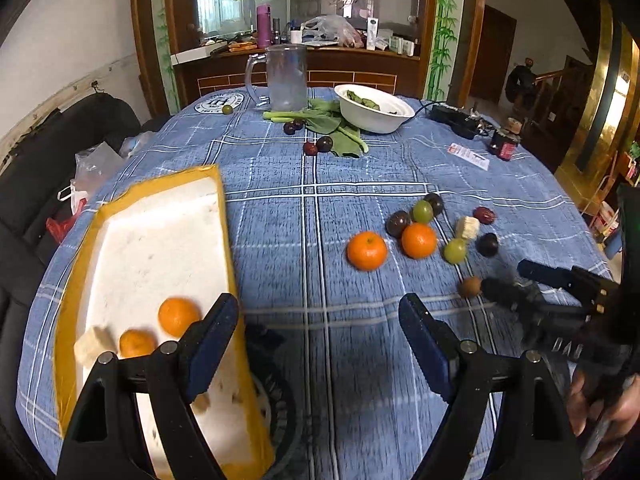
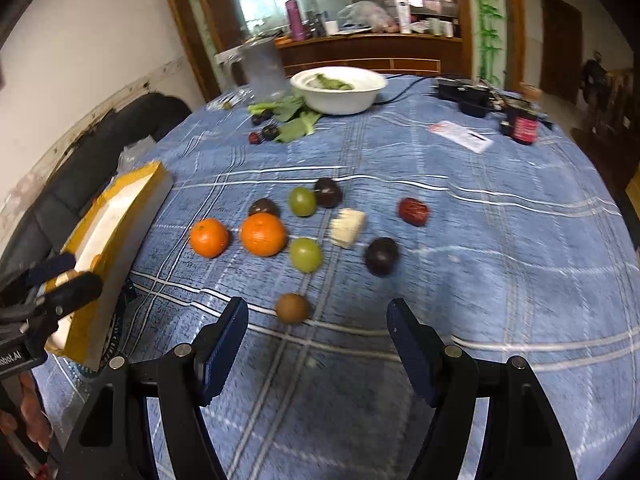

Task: Organize fruits
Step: 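Grasp a mandarin with the left gripper while the right gripper grasps the brown kiwi, then place the mandarin and kiwi in the tray, opening both grippers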

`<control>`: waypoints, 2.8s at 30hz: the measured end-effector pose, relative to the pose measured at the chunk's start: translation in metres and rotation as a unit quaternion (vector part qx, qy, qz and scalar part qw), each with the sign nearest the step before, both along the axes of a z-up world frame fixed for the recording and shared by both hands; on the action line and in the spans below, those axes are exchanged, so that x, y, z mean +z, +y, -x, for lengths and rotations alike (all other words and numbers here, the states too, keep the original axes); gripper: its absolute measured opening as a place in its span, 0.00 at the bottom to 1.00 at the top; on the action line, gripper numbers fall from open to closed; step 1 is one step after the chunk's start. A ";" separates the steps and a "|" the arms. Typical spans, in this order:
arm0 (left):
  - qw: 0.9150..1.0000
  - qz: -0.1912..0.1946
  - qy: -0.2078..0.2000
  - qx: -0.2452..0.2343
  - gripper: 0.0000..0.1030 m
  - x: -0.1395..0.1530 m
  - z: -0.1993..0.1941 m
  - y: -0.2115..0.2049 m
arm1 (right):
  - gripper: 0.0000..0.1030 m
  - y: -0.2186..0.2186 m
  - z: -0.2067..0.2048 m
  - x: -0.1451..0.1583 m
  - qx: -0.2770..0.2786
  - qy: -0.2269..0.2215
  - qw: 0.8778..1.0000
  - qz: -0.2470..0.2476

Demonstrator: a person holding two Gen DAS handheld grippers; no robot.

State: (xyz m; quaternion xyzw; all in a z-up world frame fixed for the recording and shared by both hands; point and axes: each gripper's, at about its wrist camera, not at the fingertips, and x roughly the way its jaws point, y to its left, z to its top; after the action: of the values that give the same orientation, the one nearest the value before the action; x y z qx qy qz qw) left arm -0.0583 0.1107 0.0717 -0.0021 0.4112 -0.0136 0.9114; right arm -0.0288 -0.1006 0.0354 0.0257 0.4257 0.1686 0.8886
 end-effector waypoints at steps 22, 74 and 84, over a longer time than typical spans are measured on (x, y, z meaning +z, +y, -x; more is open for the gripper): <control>0.998 -0.001 0.052 -0.028 0.35 -0.062 -0.091 -0.039 | 0.26 0.022 -0.011 -0.025 0.046 -0.004 0.998 0.034; 0.972 0.096 -0.013 0.213 0.38 -0.037 0.076 0.195 | 0.24 0.226 0.030 0.011 0.218 0.036 0.974 -0.058; 0.970 0.116 -0.031 0.210 0.61 -0.024 0.088 0.194 | 0.50 0.234 0.040 0.014 0.210 0.006 0.977 -0.025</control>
State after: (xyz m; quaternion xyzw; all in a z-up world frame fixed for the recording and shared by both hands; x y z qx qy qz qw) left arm -0.1467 0.3044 0.0478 -0.1938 0.3685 0.1307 0.8998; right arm -0.0687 0.1331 0.0490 -0.0411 0.4227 0.3616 0.8300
